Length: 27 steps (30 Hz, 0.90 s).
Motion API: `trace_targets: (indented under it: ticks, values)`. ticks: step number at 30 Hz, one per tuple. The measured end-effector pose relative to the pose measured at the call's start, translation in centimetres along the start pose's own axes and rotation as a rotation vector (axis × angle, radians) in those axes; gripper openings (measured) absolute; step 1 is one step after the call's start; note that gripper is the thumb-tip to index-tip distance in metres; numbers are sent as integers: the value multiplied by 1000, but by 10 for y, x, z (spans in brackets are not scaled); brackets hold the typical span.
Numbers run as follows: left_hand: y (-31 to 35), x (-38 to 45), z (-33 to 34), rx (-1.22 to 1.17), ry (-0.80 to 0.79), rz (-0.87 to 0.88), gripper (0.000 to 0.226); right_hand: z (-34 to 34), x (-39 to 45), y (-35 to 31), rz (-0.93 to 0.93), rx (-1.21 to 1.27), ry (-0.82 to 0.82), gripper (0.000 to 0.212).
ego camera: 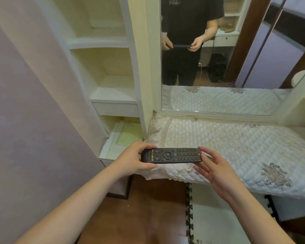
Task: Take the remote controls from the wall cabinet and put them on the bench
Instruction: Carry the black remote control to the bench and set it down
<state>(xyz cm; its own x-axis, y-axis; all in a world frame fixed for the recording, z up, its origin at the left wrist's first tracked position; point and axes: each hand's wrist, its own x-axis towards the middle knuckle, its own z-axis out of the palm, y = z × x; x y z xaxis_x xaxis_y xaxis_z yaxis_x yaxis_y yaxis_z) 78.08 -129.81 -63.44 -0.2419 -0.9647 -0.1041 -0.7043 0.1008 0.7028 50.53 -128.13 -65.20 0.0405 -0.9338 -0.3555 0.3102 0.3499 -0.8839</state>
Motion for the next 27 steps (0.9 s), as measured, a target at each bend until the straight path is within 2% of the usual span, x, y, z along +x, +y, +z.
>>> trace_targets:
  ticks: [12,19,27]
  values:
    - [-53,93,8,-51,-137,58,58,11,76,9,25,-26,178,23]
    - [-75,140,-5,-120,-174,84,57,29,108,9,-39,-28,285,23]
    - [-73,180,7,-193,-243,72,56,18,137,9,-43,-67,363,24]
